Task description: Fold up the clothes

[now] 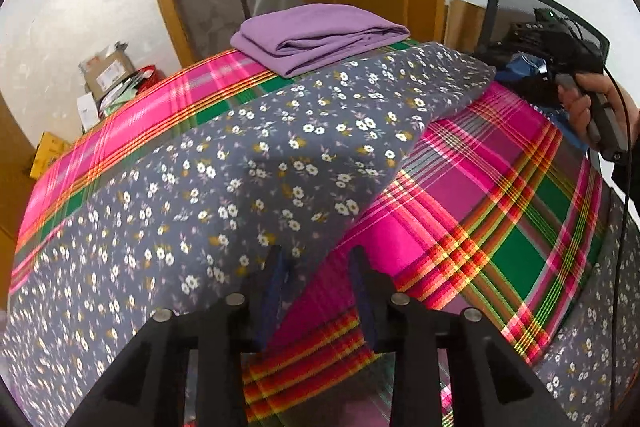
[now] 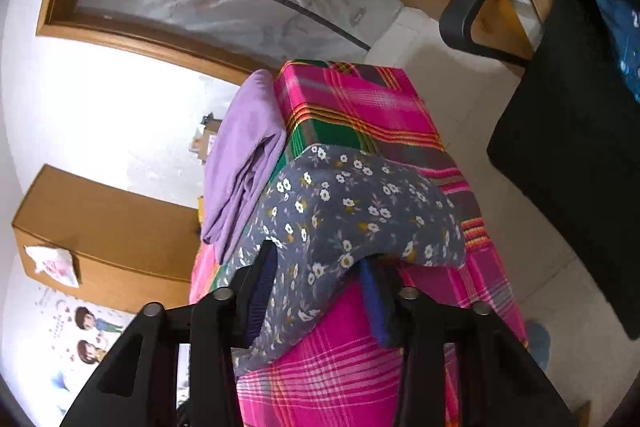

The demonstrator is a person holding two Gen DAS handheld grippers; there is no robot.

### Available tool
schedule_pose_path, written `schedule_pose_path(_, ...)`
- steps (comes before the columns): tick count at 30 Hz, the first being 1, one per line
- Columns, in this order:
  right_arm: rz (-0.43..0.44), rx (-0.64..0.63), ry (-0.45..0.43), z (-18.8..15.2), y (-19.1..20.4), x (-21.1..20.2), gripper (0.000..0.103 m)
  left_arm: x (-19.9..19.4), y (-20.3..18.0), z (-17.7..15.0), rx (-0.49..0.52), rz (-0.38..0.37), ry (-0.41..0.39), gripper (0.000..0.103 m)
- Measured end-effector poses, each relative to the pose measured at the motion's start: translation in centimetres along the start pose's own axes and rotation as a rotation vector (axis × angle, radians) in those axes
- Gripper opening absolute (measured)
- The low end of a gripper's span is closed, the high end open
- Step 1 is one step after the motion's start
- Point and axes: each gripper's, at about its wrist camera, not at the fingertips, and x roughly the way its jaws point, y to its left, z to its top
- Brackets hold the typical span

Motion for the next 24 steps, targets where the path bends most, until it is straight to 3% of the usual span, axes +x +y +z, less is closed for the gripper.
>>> schedule_pose_path(1, -0.009, -0.009, -0.005, 0.0, 0.1, -0.1, 0.021, 0.0, -0.2, 0.0, 0.012, 0.01, 0.002, 0.005)
schedule_pose_path(3, -0.021, -0.027, -0.018, 0.0, 0.5, -0.3, 0.01, 0.0, -0.3, 0.0, 0.025, 0.024, -0.005, 0.003)
schedule_pose_path(11, 0.022, -0.108, -0.12, -0.2, 2.8, -3.6, 0.007, -4.1, 1.0, -0.9, -0.009, -0.079, -0.099, 0.002)
schedule_pose_path(15, -0.024, -0.098, -0.095, -0.4, 1.7, -3.5, 0.006, -4.0, 1.3, -1.4, -0.002, -0.139, -0.081, 0.002)
schedule_pose_path(19, -0.103, -0.014, -0.011, -0.9, -0.9, -2.4, 0.014, -2.7, 1.3, -1.8, -0.003, -0.174, -0.026, 0.003)
schedule_pose_path(24, -0.153, 0.027, -0.088, -0.4, -2.0, -4.8, 0.032, -3.4, 1.4, -2.4, -0.026, -0.257, -0.019, 0.003)
